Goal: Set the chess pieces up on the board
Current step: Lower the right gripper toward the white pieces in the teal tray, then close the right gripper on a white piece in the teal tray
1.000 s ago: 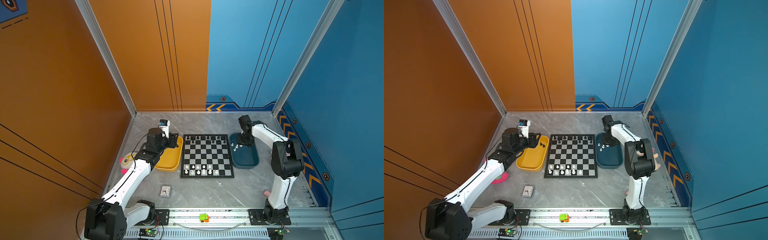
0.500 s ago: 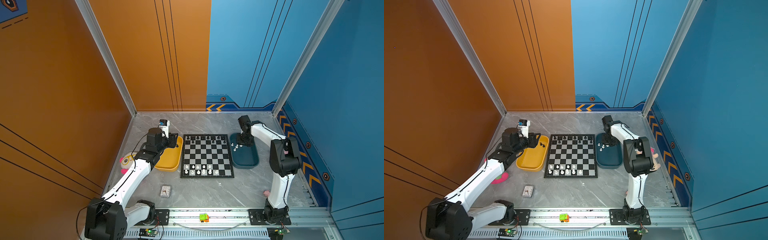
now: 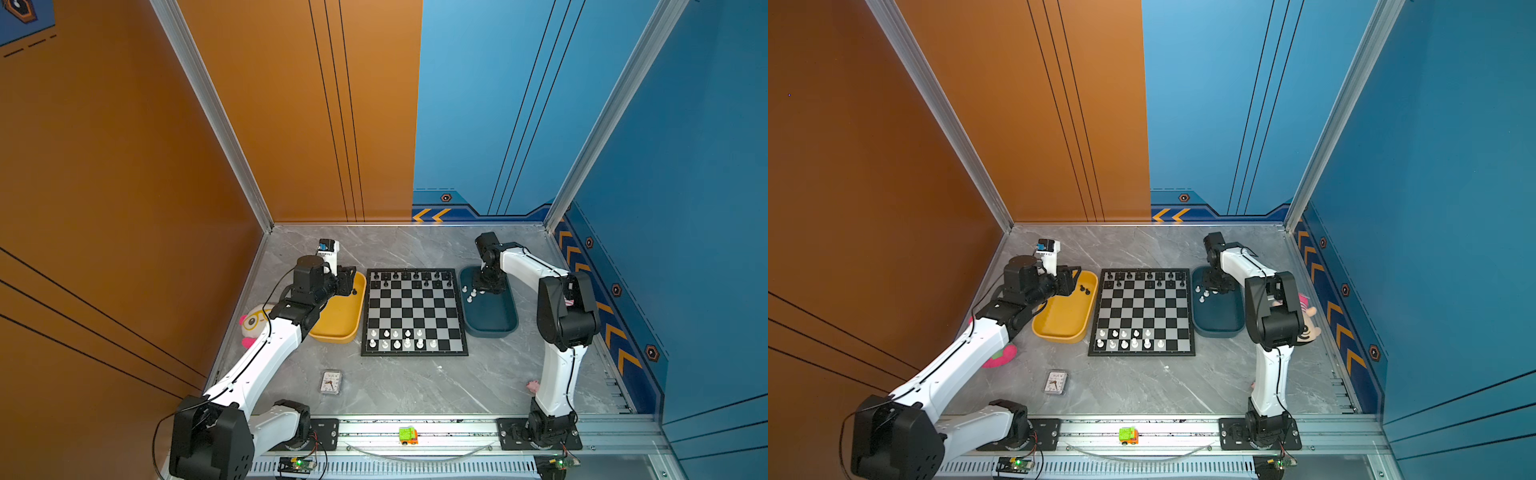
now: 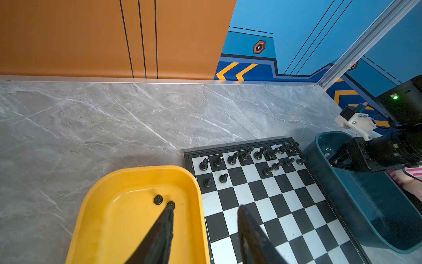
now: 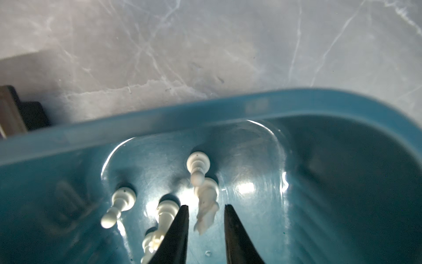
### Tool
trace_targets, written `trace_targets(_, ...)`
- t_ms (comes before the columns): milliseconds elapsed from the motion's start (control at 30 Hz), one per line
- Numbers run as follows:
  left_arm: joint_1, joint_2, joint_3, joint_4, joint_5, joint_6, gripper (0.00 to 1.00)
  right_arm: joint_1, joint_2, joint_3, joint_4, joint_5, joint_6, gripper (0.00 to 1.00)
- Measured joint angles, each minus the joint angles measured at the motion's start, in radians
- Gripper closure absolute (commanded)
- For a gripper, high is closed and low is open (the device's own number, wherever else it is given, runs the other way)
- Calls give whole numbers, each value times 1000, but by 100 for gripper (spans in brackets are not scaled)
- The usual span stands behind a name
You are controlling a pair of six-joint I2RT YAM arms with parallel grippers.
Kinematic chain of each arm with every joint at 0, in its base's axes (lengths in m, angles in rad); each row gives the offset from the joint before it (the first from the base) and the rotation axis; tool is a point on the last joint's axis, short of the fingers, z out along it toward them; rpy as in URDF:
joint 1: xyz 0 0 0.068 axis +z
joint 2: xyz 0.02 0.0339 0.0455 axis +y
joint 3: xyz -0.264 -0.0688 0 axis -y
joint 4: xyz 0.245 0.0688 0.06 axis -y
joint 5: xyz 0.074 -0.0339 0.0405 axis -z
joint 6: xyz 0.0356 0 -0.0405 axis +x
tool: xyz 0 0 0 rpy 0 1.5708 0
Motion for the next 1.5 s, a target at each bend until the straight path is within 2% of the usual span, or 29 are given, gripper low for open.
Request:
trace_targets(567,6,14,0,0,1,0,53,-11,0,0,0,0,0,74)
trace_targets(1167,6,14,0,0,2,0,53,-11,7,2,0,-7,3,83)
trace_targets(1500,6,14,0,0,2,0,53,-11,11,3,0,-7,3,84)
